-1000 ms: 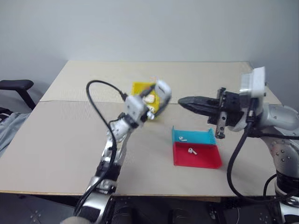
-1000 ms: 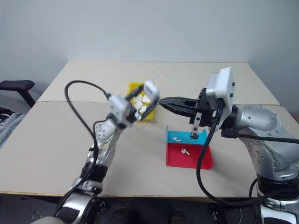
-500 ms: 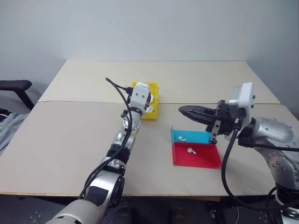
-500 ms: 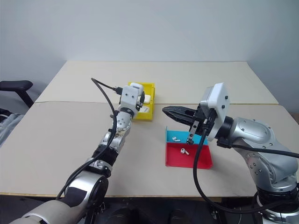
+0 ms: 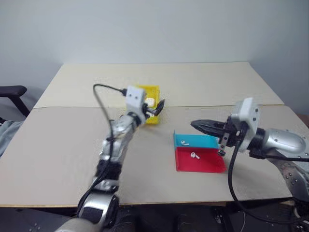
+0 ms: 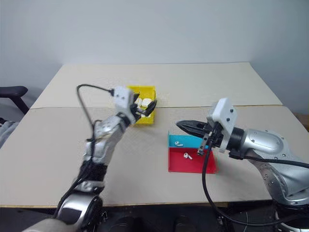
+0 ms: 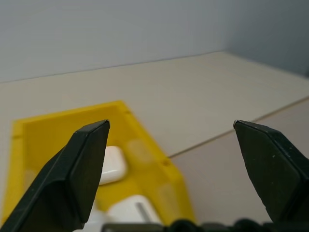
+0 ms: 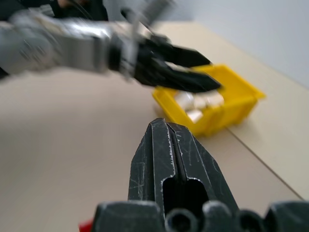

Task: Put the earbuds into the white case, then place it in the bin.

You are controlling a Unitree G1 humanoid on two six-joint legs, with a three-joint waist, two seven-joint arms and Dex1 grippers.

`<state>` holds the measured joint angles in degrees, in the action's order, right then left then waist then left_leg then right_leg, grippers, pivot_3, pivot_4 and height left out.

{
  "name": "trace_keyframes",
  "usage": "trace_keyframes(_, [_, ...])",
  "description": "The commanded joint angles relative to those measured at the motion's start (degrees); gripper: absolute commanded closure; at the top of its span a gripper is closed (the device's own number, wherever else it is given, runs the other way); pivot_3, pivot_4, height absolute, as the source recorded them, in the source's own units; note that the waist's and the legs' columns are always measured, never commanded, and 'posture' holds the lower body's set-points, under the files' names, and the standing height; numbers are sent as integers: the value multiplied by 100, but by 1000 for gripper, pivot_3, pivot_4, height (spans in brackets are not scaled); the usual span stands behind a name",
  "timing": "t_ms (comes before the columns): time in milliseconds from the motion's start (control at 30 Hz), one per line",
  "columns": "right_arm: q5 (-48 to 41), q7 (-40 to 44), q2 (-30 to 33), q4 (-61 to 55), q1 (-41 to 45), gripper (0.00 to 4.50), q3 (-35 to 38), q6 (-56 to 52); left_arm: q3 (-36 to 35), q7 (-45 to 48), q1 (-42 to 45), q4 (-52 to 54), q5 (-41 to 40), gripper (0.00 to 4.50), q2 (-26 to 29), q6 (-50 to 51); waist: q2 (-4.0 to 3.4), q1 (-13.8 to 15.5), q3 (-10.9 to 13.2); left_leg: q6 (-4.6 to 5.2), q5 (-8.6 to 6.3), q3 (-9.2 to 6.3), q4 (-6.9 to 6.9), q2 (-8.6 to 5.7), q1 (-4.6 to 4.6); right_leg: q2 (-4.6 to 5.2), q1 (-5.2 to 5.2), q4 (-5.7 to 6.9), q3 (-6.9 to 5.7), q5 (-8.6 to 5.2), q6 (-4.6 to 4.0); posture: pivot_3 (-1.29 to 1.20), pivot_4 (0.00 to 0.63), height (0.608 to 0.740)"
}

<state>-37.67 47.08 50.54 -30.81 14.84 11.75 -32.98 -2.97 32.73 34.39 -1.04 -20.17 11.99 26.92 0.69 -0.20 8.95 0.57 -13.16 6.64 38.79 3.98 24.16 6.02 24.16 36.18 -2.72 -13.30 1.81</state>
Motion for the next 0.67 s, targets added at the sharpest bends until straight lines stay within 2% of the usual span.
trace_keyframes(33, [281, 656, 455, 236, -369, 4500, 620, 506, -49, 825, -463, 1123, -434, 29, 846, 420, 0, 9, 0, 0, 0, -2, 1, 0, -1, 0, -1, 2, -1, 0, 0, 0, 150, 740])
trace_keyframes(100, [584, 1086, 767, 595, -756, 4500, 857, 850, -28, 1164, -845, 1503, -400, 29, 1459, 386, 0, 42, 0, 47, -27, -3, 0, -1, -15, 0, -18, 0, -2, 0, 0, 0, 150, 740])
trace_keyframes(200, [941, 1678, 1069, 1041, -1195, 4500, 1214, 1509, -220, 1731, -1404, 2051, -608, 29, 2153, 283, 0, 94, 0, 57, -35, -4, -2, -2, -36, 0, -44, -9, -5, -1, 0, 0, 150, 740])
trace_keyframes(333, [1184, 2160, 1315, 1533, -1305, 4500, 1526, 2097, -595, 2339, -2215, 2739, -719, 29, 2924, -133, 0, 76, 0, 61, -39, -2, -5, -1, -38, 1, -43, -13, 2, -2, 0, 0, 150, 740])
trace_keyframes(467, [1370, 2335, 1434, 1790, -1284, 4500, 1519, 2370, -910, 2486, -2609, 3158, -1042, 29, 3306, 17, -1, 75, -1, 59, -37, 1, -5, 1, -46, 0, -44, -6, 3, -4, -3, 0, 150, 740])
trace_keyframes(533, [1311, 2413, 1395, 1806, -1267, 4500, 1493, 2398, -1008, 2471, -2659, 3289, -1260, 29, 3505, 336, -1, 88, 0, 59, -37, 0, -5, 2, -57, -1, -54, -6, 3, -6, -3, 0, 150, 740])
trace_keyframes(667, [1300, 2372, 1280, 1766, -1254, 4500, 1344, 2310, -1069, 2592, -2645, 3307, -1426, 29, 3660, 292, -1, 89, 0, 60, -39, -1, -6, 1, -60, 0, -60, -10, 3, -7, -2, 0, 150, 740])
